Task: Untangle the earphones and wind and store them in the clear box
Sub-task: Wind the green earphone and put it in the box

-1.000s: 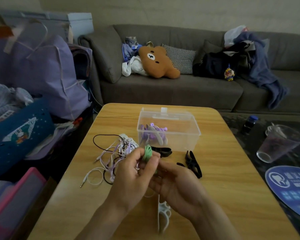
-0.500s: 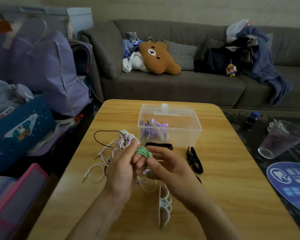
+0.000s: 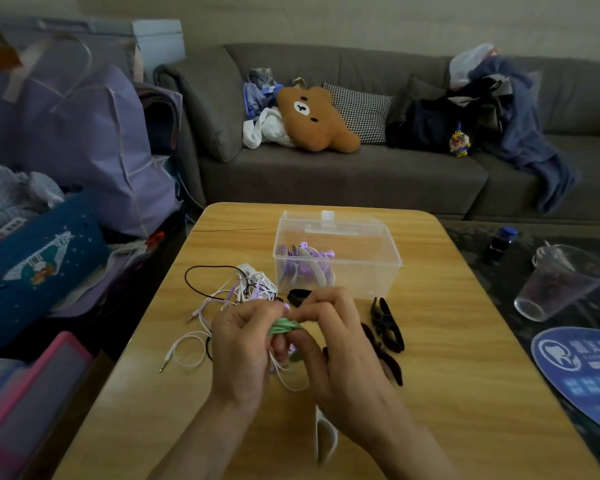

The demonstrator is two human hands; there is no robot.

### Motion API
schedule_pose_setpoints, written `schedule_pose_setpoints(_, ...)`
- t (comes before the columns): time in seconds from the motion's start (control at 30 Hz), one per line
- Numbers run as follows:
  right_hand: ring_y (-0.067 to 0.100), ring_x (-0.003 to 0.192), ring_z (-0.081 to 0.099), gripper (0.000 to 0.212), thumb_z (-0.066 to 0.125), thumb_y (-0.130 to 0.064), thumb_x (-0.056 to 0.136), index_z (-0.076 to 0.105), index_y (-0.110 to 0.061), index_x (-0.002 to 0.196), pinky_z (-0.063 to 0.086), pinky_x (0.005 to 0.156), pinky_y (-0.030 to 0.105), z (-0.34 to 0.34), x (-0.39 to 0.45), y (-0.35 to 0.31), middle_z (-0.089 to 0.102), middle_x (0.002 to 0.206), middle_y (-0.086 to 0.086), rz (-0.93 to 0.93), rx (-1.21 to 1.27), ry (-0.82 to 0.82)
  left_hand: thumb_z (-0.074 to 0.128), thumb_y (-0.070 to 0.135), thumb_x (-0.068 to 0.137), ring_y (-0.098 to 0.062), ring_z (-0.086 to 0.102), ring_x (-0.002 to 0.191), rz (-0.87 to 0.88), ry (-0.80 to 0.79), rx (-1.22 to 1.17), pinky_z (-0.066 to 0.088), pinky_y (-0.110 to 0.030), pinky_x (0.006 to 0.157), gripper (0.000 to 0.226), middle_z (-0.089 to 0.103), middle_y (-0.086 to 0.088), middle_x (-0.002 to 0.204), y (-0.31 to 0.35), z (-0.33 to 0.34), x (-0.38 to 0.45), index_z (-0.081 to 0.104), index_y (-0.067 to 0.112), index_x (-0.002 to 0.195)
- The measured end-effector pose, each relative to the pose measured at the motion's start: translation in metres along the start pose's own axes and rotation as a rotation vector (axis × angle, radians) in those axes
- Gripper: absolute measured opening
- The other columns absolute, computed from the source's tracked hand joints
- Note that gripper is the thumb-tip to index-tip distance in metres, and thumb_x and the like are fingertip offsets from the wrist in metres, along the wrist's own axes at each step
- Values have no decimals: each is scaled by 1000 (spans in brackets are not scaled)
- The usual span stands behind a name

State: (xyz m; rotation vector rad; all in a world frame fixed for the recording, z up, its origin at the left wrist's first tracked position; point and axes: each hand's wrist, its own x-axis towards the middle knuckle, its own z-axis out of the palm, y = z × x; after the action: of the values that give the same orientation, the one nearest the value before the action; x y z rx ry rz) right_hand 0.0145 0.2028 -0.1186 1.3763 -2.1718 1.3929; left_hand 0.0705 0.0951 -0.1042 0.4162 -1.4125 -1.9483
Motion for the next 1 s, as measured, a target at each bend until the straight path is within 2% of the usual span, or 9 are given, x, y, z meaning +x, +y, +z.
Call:
schedule_pose_setpoints(0.13,21,94,58,13,49,-29,99,52,-22,110,54,76,39,7,0,1,43,111,-6,-79,-109,15,63,30,62,-17,37,43,119,41,80,33,-24,46,34,34,-26,46,-9,-4,-2,59,0,47)
schedule_pose_setpoints(0.27,18,92,56,15,48,-26,99,51,-23,113,53,74,38,9,1,8,46,111,-5,-115,-189,28,63,21,62,-15,37,46,70,128,38,34,-24,47,33,37,-8,47,-17,0,-1,47,-2,45)
schedule_pose_setpoints(0.37,14,91,54,14,45,-26,100,49,-25,114,52,75,34,11,2,10,45,110,-7,-103,-223,33,61,6,71,-18,35,51,58,183,62,33,-27,48,34,35,-11,53,-20,3,0,40,-17,56)
schedule_pose_setpoints(0.43,11,90,51,12,45,-27,100,49,-25,112,51,73,33,12,3,10,44,110,-8,-84,-235,16,66,0,83,-17,40,51,69,206,119,37,-29,49,35,41,-14,54,-20,4,-2,48,-21,63)
schedule_pose_setpoints(0.53,6,87,46,10,42,-28,102,48,-24,108,47,70,27,12,4,12,40,109,-11,-67,-268,-36,62,6,93,-13,49,51,111,212,235,44,-26,50,36,51,-13,52,-22,-1,-6,57,-13,64)
schedule_pose_setpoints(0.67,8,81,49,19,36,-31,103,50,-20,109,43,70,23,14,5,12,40,110,-9,-14,-217,-103,67,19,94,-11,45,52,174,181,292,41,-25,49,44,48,-7,51,-21,-2,-6,54,8,53)
schedule_pose_setpoints(0.8,3,71,42,28,33,-32,103,53,-14,111,37,59,8,11,9,12,36,111,-11,29,-157,-118,67,34,92,-19,44,57,156,113,286,39,-32,52,49,49,-21,59,-15,2,-7,53,-3,63)
schedule_pose_setpoints(0.87,2,68,40,29,33,-32,103,53,-12,111,36,57,5,10,10,12,36,112,-10,36,-142,-117,64,33,94,-21,47,60,120,104,274,41,-36,56,48,52,-23,63,-12,3,-7,55,-5,66)
schedule_pose_setpoints(1.0,9,71,50,27,36,-34,103,52,-15,112,46,58,19,2,12,16,41,114,-5,37,-115,-61,58,24,96,-16,48,58,-52,42,98,42,-37,65,50,47,-3,54,-2,10,3,55,16,48)
